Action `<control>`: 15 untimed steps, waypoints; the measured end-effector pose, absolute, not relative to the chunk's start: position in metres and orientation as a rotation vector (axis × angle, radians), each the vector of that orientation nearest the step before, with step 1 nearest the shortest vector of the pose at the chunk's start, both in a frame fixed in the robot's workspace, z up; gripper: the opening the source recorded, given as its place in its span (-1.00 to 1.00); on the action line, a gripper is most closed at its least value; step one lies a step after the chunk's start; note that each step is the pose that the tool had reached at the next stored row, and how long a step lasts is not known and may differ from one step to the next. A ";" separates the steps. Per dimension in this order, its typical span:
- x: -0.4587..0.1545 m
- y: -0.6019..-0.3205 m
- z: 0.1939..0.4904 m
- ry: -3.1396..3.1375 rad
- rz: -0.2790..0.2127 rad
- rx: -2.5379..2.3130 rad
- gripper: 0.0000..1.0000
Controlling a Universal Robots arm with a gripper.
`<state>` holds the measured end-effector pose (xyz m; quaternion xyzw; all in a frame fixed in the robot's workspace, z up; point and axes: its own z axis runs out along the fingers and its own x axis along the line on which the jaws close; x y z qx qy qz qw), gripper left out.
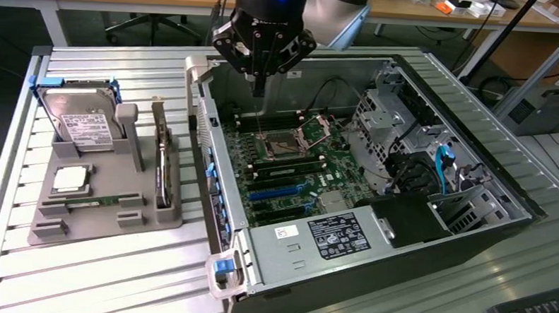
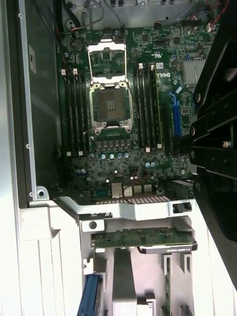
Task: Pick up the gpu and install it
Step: 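Reach for the gpu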
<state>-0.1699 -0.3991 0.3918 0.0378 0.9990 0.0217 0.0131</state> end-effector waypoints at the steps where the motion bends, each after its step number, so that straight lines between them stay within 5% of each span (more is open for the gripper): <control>1: -0.170 -0.399 0.392 3.112 0.068 0.118 -0.79; 15: -0.174 -0.399 0.391 3.112 0.068 0.118 -0.79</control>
